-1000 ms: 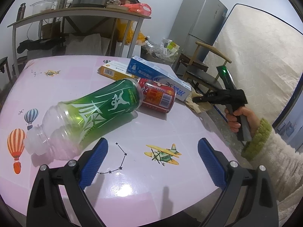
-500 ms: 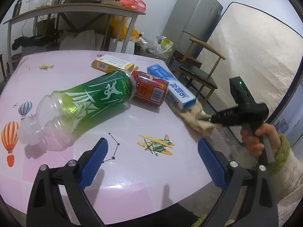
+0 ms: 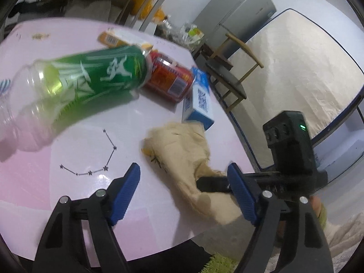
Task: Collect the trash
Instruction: 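Grasp the beige paper with the left tool while the right tool opens and releases it, then grasp the blue toothpaste box with the right tool while the left tool holds the paper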
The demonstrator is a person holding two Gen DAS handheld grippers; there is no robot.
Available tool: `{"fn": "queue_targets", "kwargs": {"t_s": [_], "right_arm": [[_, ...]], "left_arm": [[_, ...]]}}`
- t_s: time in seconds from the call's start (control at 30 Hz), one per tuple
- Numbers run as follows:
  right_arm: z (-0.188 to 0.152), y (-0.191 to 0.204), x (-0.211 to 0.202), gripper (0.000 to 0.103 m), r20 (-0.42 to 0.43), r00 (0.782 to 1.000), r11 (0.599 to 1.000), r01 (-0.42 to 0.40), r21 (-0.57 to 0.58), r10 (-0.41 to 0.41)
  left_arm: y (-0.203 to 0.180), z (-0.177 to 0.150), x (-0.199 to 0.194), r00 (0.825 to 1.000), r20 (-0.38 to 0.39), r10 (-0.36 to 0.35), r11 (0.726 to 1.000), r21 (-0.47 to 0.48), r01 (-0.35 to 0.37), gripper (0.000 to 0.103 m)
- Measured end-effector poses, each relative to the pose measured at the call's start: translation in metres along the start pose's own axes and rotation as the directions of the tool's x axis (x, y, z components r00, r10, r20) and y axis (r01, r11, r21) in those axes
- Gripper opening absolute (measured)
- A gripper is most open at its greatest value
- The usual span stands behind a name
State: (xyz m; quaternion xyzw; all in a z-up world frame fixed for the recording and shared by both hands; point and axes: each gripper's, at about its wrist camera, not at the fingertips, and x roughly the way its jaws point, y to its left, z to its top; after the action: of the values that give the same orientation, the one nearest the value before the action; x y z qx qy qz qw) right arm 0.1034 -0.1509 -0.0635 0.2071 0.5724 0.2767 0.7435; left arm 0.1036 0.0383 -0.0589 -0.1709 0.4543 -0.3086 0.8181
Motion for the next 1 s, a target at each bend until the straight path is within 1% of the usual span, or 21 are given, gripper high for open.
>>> {"fn": "queue_targets", "kwargs": {"t_s": [0.07,0.1,0.2,0.27,0.3,0.37,0.4,0.43,0.47,0.5,0.53,0.63,0.67,0.7,0.77,0.8,0.87,0.93,1.0], "right_arm": [[-0.004,0.012,0.004,0.003,0.006,1.000,0.997,0.023,-0.077,-0.022],[-0.006,0.020,0.003,0.004,0.024,0.998,0.990,0.059,-0.127,-0.056],[-0.011,0.033,0.003,0.009,0.055,0.992,0.969,0.122,-0.214,-0.112],[-0.014,0.040,0.005,0.016,0.078,0.988,0.957,0.146,-0.250,-0.130],[-0.015,0.044,0.007,0.018,0.091,0.986,0.950,0.161,-0.268,-0.141],[-0.022,0.053,0.010,0.023,0.131,0.975,0.921,0.213,-0.325,-0.179],[-0.025,0.060,0.014,0.025,0.150,0.969,0.904,0.239,-0.353,-0.198],[-0.030,0.066,0.016,0.029,0.180,0.959,0.878,0.276,-0.391,-0.221],[-0.035,0.071,0.019,0.036,0.205,0.949,0.852,0.308,-0.424,-0.241],[-0.043,0.075,0.021,0.040,0.230,0.938,0.821,0.341,-0.458,-0.261],[-0.052,0.076,0.024,0.044,0.262,0.922,0.779,0.383,-0.497,-0.286],[-0.063,0.085,0.027,0.048,0.330,0.890,0.704,0.452,-0.548,-0.315],[-0.065,0.087,0.028,0.050,0.339,0.887,0.689,0.457,-0.562,-0.313],[-0.066,0.088,0.027,0.052,0.342,0.887,0.683,0.459,-0.569,-0.311],[-0.067,0.088,0.026,0.055,0.351,0.885,0.666,0.462,-0.585,-0.306],[-0.068,0.087,0.024,0.057,0.352,0.885,0.662,0.463,-0.590,-0.305],[-0.070,0.082,0.015,0.061,0.356,0.883,0.654,0.466,-0.596,-0.305],[-0.071,0.076,0.003,0.064,0.358,0.885,0.659,0.461,-0.594,-0.297],[-0.071,0.070,-0.011,0.065,0.356,0.888,0.668,0.456,-0.588,-0.292]], "left_arm": [[0.002,0.001,0.004,1.000,-0.018,-0.008,1.000,-0.018,0.008,0.073],[0.002,0.001,0.004,1.000,-0.024,-0.013,1.000,-0.022,0.012,0.073],[0.003,0.002,0.008,0.999,-0.048,-0.003,1.000,-0.028,0.002,0.068],[0.004,0.001,0.011,0.998,-0.065,0.000,0.999,-0.033,-0.003,0.066],[0.003,0.000,0.014,0.997,-0.081,-0.002,0.999,-0.037,-0.001,0.066],[0.004,-0.001,0.019,0.995,-0.103,-0.009,0.999,-0.041,0.005,0.065],[0.003,-0.001,0.019,0.995,-0.103,-0.010,0.999,-0.039,0.006,0.065],[0.002,-0.001,0.021,0.994,-0.109,-0.011,0.999,-0.035,0.007,0.065],[0.002,0.000,0.022,0.993,-0.115,-0.014,0.999,-0.036,0.010,0.065],[0.002,0.001,0.023,0.993,-0.120,-0.017,0.999,-0.039,0.012,0.065],[0.002,0.001,0.024,0.992,-0.124,-0.017,0.999,-0.039,0.013,0.065],[-0.003,0.004,0.028,0.990,-0.141,0.006,1.000,-0.010,-0.008,0.064],[-0.006,0.006,0.030,0.989,-0.145,0.019,1.000,0.008,-0.018,0.062],[-0.010,0.007,0.032,0.988,-0.149,0.041,0.999,0.032,-0.036,0.061],[-0.013,0.007,0.035,0.986,-0.151,0.075,0.996,0.066,-0.065,0.050],[-0.015,0.008,0.036,0.984,-0.152,0.094,0.993,0.082,-0.082,0.048],[-0.016,0.008,0.039,0.982,-0.154,0.114,0.990,0.101,-0.099,0.039],[-0.015,0.009,0.041,0.981,-0.152,0.120,0.989,0.107,-0.104,0.034],[-0.015,0.010,0.043,0.980,-0.150,0.127,0.987,0.112,-0.111,0.029]]}}
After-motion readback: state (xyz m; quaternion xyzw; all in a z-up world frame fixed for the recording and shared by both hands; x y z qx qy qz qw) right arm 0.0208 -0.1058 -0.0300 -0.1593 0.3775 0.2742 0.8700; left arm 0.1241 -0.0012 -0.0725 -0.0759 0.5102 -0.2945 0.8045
